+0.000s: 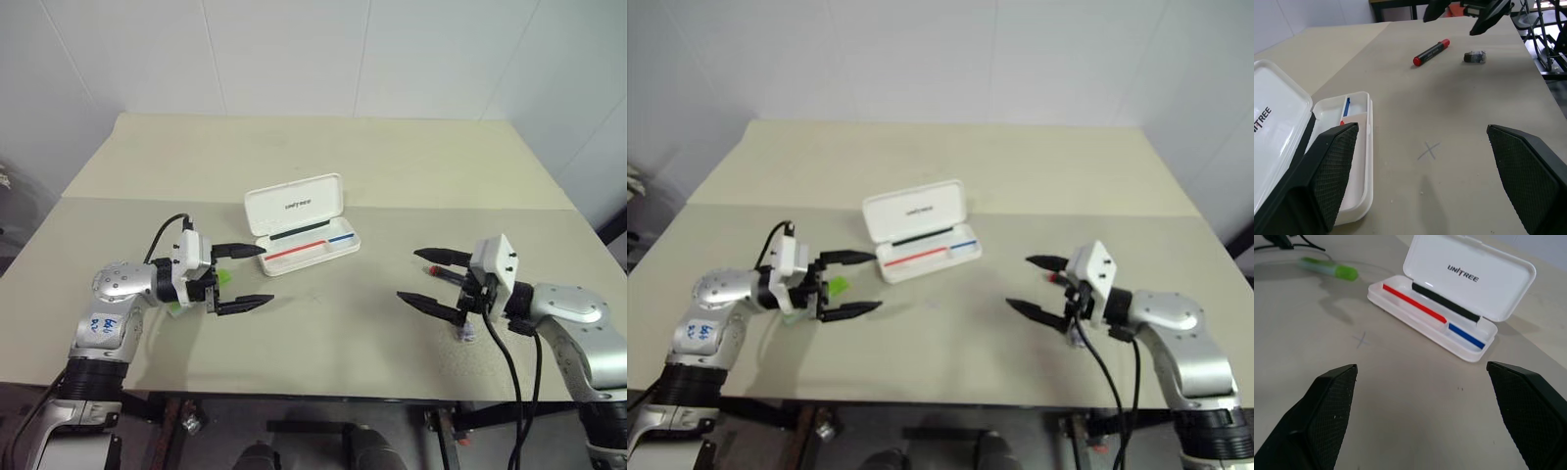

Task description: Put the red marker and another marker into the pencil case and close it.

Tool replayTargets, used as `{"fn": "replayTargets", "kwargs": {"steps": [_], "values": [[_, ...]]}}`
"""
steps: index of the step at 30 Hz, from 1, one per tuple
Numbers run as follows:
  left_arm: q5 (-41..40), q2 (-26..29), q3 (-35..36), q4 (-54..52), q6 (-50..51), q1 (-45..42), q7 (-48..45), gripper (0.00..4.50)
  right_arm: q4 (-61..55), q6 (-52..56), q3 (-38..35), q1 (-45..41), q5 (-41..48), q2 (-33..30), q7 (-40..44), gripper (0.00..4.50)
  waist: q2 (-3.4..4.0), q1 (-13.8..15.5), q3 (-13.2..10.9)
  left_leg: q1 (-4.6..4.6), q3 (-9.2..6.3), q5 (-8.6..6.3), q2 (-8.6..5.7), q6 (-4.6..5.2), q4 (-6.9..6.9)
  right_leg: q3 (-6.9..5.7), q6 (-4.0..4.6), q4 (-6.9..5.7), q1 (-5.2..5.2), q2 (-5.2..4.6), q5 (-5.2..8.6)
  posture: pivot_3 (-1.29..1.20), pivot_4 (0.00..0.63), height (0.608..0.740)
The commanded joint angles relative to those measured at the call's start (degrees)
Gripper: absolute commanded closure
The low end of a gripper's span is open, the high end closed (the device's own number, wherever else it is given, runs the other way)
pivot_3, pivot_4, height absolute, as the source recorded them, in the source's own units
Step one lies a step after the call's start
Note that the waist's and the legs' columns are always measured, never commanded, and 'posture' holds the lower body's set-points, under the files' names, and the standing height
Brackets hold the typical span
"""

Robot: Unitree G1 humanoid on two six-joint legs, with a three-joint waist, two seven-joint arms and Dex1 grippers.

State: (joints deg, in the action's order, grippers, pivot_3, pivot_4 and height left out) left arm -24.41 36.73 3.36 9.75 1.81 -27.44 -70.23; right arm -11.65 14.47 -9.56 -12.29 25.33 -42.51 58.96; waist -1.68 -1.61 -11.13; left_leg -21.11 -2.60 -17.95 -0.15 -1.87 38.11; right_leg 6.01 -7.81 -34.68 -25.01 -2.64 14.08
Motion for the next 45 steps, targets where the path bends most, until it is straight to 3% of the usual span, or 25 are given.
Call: {"fn": "replayTargets", "kwargs": {"steps": [1, 13, 16, 19, 31, 45], "values": [[0.21, 0.29, 0.80, 0.73, -2.12, -1.67, -0.91, 0.02, -3.11, -0.77, -3.07, 1.46, 0.62, -1.12, -1.22, 0.00, 0.00, -0.07, 0.00, 0.01, 0.01, 0.00, -0.01, 0.00, 0.01, 0.01, 0.00, -0.01, 0.00, -0.01, 0.00, 0.00, 0.150, 0.740], [2.04, -1.91, -0.75, 6.04, -4.72, -5.38, -1.08, 0.02, -7.10, -0.06, -1.22, 1.54, 1.21, 1.28, -4.87, 0.00, 0.00, -0.01, 0.00, 0.06, 0.01, 0.00, -0.02, 0.00, 0.06, 0.01, 0.00, -0.05, 0.07, -0.01, 0.00, 0.00, 0.150, 0.740], [3.51, -2.42, -1.06, 8.10, -5.15, -6.14, 0.18, 0.63, -10.20, 1.37, 0.25, 1.55, 1.39, 2.73, -6.95, 0.00, 0.00, -0.09, 0.00, 0.06, -0.02, 0.00, -0.01, 0.00, 0.03, 0.00, 0.00, -0.03, 0.06, 0.01, 0.00, 0.00, 0.150, 0.740], [5.59, -3.46, -2.32, 11.07, -5.54, -7.68, 1.25, 1.62, -10.90, 2.33, 1.00, 0.77, 1.82, 3.75, -7.97, 0.00, 0.00, 0.01, 0.00, 0.02, -0.02, 0.00, -0.02, 0.00, 0.04, 0.00, 0.00, -0.04, 0.03, -0.01, 0.00, 0.00, 0.150, 0.740], [18.38, -9.93, -8.39, 27.24, -10.78, -17.57, 10.48, 1.62, -9.56, 1.95, 3.84, -2.25, 1.58, 6.74, -8.77, 0.00, 0.00, 0.02, 0.00, 0.02, -0.12, -0.01, -0.06, 0.02, 0.06, -0.07, -0.07, 0.04, 0.22, 0.00, -0.04, 0.00, 0.150, 0.740], [23.58, -11.09, -12.27, 31.31, -5.32, -21.29, 10.28, 1.62, -9.77, 2.53, 3.97, -4.82, 2.13, 8.43, -10.05, 0.00, 0.00, 0.05, 0.00, 0.02, -0.12, -0.01, -0.06, 0.03, 0.04, -0.07, -0.08, -0.03, 0.23, -0.01, -0.04, 0.00, 0.150, 0.740]]}}
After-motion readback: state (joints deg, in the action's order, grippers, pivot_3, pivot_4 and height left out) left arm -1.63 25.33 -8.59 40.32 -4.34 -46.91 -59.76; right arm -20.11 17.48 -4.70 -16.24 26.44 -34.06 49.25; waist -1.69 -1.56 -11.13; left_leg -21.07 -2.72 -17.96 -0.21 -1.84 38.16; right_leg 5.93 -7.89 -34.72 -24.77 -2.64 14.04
